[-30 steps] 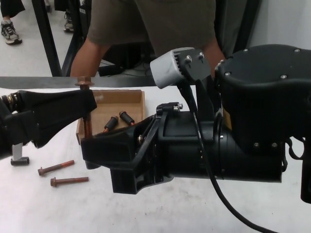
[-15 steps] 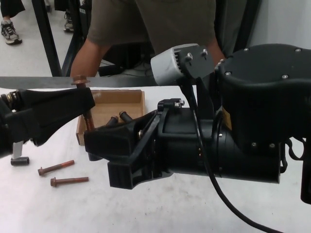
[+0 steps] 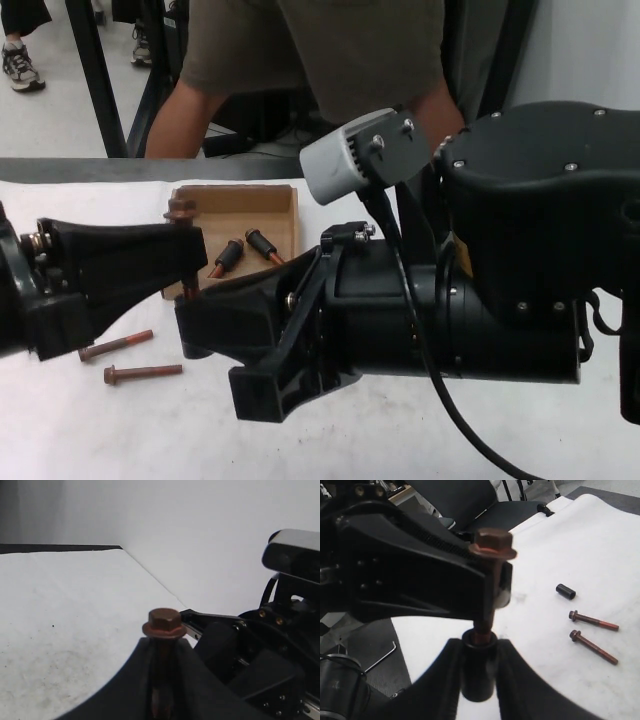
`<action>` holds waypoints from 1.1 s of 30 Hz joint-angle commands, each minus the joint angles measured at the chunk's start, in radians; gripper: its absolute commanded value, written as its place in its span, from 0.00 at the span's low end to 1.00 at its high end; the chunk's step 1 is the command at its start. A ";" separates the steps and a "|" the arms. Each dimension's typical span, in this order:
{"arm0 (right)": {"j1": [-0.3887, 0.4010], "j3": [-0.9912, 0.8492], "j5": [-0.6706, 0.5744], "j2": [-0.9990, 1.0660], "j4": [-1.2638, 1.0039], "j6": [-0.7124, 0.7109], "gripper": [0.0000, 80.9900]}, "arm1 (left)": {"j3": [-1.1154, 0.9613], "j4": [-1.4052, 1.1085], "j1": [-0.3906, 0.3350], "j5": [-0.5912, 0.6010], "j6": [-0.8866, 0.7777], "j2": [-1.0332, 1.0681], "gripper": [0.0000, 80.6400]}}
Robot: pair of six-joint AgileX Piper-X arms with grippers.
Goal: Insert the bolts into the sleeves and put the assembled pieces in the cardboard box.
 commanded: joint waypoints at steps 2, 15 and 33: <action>-0.007 -0.013 0.005 -0.014 -0.005 -0.023 0.00 | -0.002 0.000 -0.004 0.019 0.045 -0.009 0.01; -0.037 -0.016 0.013 -0.014 -0.017 -0.061 0.00 | -0.002 0.048 -0.004 0.007 0.089 -0.009 0.01; -0.039 -0.016 0.009 -0.014 0.099 -0.066 0.00 | -0.002 0.047 -0.004 -0.087 0.140 -0.009 0.01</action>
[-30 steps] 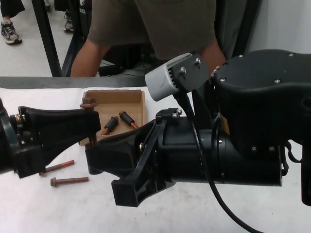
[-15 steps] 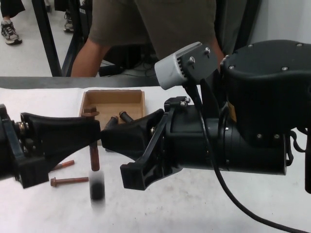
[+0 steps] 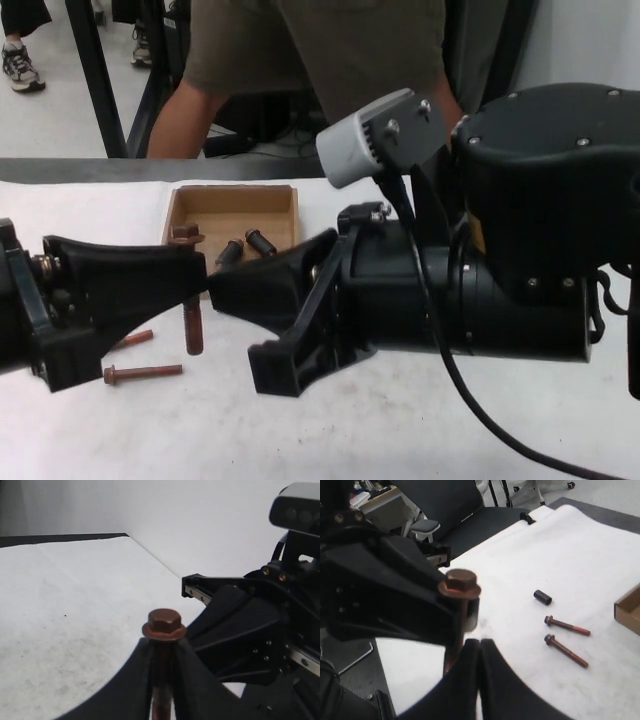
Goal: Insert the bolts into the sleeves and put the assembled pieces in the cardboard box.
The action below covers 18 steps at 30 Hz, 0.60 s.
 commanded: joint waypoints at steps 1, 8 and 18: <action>-0.005 -0.011 0.002 -0.010 0.082 -0.011 0.00 | -0.002 -0.019 -0.004 -0.049 0.035 -0.009 0.01; -0.005 -0.011 -0.001 -0.010 0.209 -0.016 0.00 | -0.002 -0.019 -0.003 -0.100 0.082 -0.009 0.01; -0.005 -0.011 -0.082 0.020 0.374 -0.030 0.00 | -0.002 0.061 -0.003 -0.274 0.203 -0.009 0.01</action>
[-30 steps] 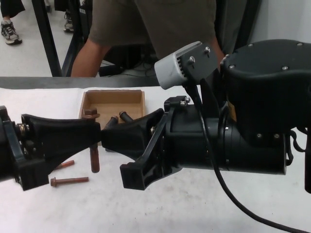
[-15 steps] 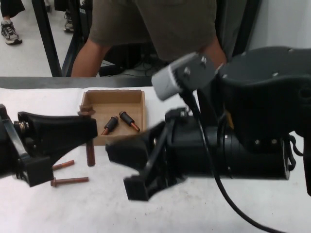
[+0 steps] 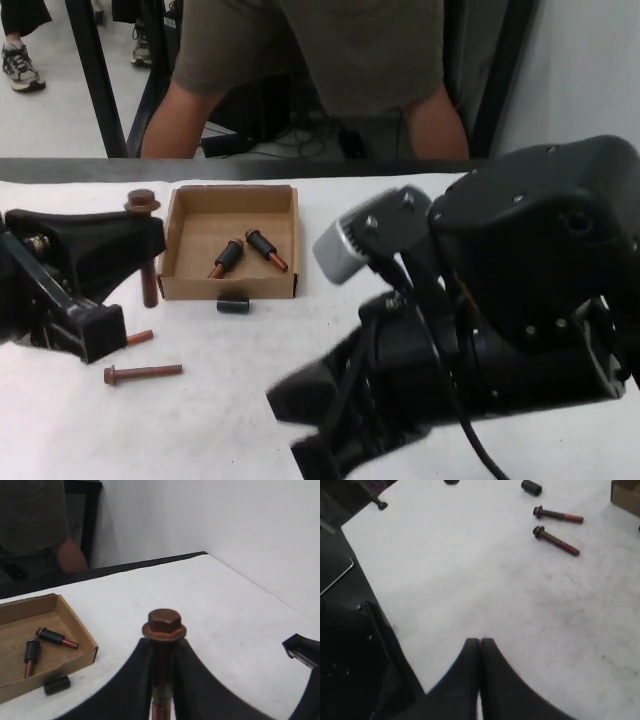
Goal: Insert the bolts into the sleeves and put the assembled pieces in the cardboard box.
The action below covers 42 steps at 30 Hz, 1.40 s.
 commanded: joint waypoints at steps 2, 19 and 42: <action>-0.003 -0.011 -0.045 0.039 0.068 -0.013 0.00 | -0.002 0.129 -0.003 -0.054 0.079 -0.009 0.01; 0.011 -0.042 -0.077 0.245 0.079 -0.233 0.37 | -0.005 0.265 -0.003 -0.165 0.100 -0.009 0.01; 0.118 -0.309 0.127 0.571 0.218 -0.644 0.37 | -0.005 0.281 -0.003 -0.176 0.100 -0.009 0.01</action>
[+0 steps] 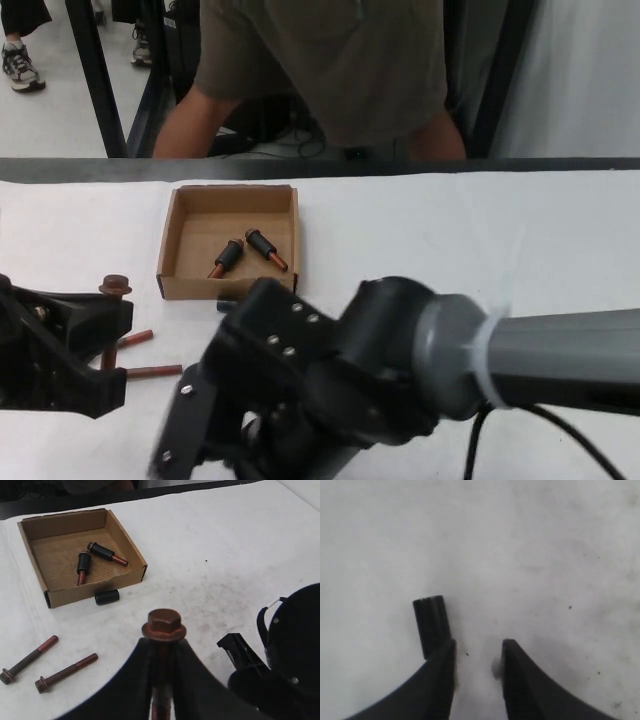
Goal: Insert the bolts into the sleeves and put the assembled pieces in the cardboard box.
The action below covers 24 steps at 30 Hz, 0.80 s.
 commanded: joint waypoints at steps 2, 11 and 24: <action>0.049 -0.014 0.020 -0.002 0.003 -0.041 0.37 | -0.005 -0.001 -0.003 -0.010 0.008 -0.009 0.01; 0.098 -0.014 0.106 -0.002 0.040 -0.061 0.37 | -0.005 0.023 -0.003 -0.010 0.008 -0.009 0.01; 0.098 -0.014 0.143 0.004 0.000 -0.073 0.37 | -0.005 0.023 -0.003 -0.010 0.008 -0.009 0.01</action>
